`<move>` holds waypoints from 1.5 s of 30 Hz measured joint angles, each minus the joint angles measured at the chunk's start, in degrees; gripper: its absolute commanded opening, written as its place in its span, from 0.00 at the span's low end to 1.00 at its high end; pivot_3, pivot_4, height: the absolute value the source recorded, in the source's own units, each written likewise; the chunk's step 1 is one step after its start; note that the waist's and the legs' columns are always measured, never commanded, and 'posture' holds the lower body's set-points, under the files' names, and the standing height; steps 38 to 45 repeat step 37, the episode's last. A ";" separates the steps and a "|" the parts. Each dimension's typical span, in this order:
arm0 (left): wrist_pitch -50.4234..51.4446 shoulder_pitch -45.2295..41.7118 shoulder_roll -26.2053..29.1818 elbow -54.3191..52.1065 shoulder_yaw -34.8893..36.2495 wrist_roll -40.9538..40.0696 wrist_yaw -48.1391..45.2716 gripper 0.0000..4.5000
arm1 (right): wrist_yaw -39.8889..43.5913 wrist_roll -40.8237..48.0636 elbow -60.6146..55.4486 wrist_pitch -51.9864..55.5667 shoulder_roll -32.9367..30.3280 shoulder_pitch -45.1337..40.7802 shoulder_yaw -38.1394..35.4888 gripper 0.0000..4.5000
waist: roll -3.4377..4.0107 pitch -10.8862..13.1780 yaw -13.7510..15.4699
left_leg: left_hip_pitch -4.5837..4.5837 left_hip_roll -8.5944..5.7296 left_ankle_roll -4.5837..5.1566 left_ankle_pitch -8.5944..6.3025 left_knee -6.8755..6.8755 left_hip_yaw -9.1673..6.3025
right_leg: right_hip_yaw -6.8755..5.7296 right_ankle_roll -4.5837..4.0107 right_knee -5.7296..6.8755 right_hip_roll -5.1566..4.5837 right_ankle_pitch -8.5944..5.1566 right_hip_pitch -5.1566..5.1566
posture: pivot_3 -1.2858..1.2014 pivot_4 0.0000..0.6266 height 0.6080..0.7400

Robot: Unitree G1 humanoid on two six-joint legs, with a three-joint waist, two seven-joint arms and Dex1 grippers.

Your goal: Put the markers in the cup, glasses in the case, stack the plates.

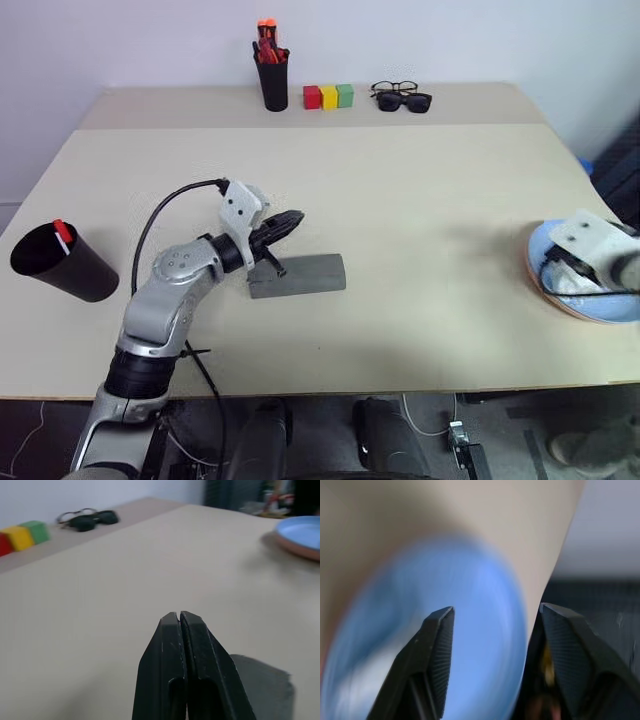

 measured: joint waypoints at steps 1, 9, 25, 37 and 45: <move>-0.30 1.00 0.08 -1.42 0.84 1.37 2.26 0.00 | -0.15 1.37 2.15 -2.46 2.91 -3.03 0.61 0.63 | -0.02 0.01 -0.16 | 0.00 0.00 0.00 0.00 -0.01 -0.02 | 0.00 0.00 0.00 0.02 0.00 0.00 | 0.52 0.24 1.00; 0.45 14.76 -0.76 -11.80 10.26 2.68 11.15 0.00 | 8.52 22.86 6.17 -5.31 20.42 -13.79 -1.58 0.63 | 0.01 0.02 0.32 | -0.05 -0.03 0.00 0.00 -0.03 -0.08 | -0.04 0.00 0.01 -0.03 0.01 0.00 | 0.52 0.24 1.00; 2.34 21.38 -0.40 -15.42 14.53 -0.39 12.27 0.00 | 14.55 29.71 5.96 -3.47 21.93 -14.40 2.73 0.63 | 0.02 0.01 1.18 | -0.01 -0.03 0.00 -0.01 0.01 -0.06 | -0.04 -0.01 -0.02 -0.01 0.00 0.03 | 0.52 0.24 1.00; 4.05 22.59 1.28 -17.47 16.83 -4.91 11.31 0.00 | 11.91 29.56 9.45 -5.52 25.21 -16.61 3.98 0.63 | 0.00 -0.01 1.36 | -0.02 -0.03 0.02 -0.02 -0.08 -0.07 | -0.06 -0.02 -0.07 -0.03 0.00 0.02 | 0.52 0.24 1.00; 4.05 22.59 1.28 -17.47 16.83 -4.91 11.31 0.00 | 11.91 29.56 9.45 -5.52 25.21 -16.61 3.98 0.63 | 0.00 -0.01 1.36 | -0.02 -0.03 0.02 -0.02 -0.08 -0.07 | -0.06 -0.02 -0.07 -0.03 0.00 0.02 | 0.52 0.24 1.00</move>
